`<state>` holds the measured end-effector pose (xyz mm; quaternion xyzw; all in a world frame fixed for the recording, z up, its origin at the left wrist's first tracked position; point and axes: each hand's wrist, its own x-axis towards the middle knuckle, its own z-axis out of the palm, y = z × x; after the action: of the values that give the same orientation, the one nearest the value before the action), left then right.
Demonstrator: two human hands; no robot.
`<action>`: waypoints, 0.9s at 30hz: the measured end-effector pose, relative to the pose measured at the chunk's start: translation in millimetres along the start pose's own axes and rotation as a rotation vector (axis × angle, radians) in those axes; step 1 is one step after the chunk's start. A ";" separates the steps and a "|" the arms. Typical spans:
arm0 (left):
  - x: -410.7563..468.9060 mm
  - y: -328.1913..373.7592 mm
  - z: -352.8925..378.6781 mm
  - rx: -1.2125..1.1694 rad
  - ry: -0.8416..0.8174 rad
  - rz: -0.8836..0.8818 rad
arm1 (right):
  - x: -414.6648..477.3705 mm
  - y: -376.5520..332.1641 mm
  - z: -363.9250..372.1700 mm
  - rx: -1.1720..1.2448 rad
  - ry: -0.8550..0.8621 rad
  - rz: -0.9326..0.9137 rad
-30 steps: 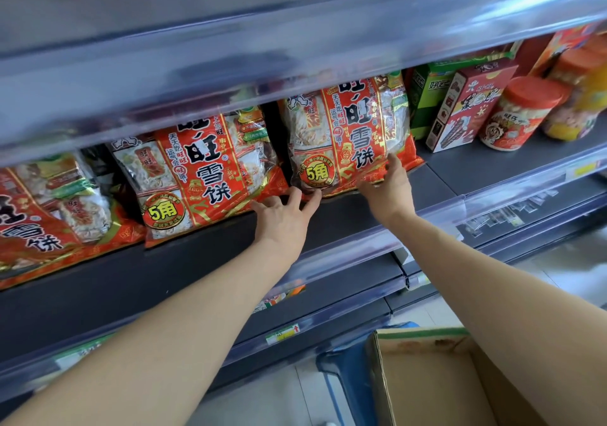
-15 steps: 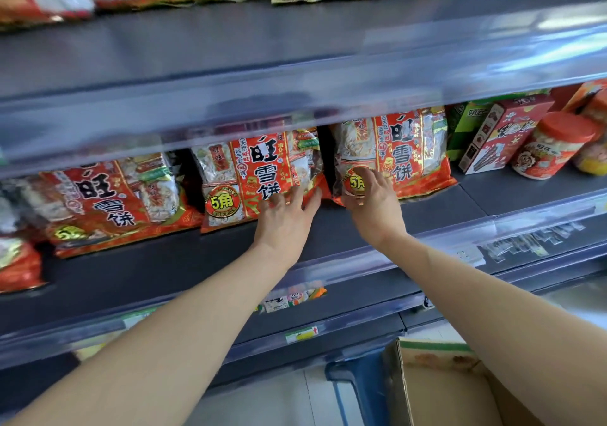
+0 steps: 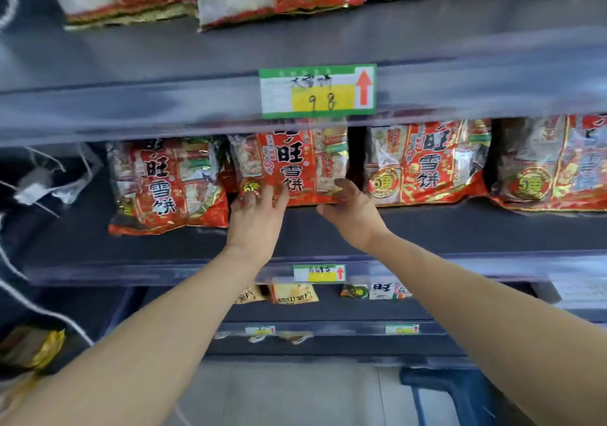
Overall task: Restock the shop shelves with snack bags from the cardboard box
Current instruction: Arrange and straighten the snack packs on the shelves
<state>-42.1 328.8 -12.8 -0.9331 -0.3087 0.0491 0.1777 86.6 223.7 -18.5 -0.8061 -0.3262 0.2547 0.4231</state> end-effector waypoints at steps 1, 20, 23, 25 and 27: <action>-4.1 -14.2 6.4 -0.009 -0.006 -0.029 | 3.2 -6.0 12.4 0.106 -0.025 0.065; 26.6 -128.0 106.3 -0.531 -0.122 -0.189 | 72.9 -33.2 103.5 1.053 -0.005 0.472; 43.2 -131.8 114.5 -0.568 -0.128 -0.212 | 86.3 -38.5 102.0 1.064 -0.018 0.493; 51.4 -135.4 116.3 -0.592 -0.135 -0.226 | 93.8 -44.1 101.5 1.096 0.019 0.523; 55.3 -138.2 119.6 -0.592 -0.138 -0.218 | 97.6 -49.4 101.8 1.125 0.061 0.540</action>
<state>-98.9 500.8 -73.2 -0.9001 -0.4192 0.0007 -0.1187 65.6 369.9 -41.9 -0.5208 0.0851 0.4623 0.7126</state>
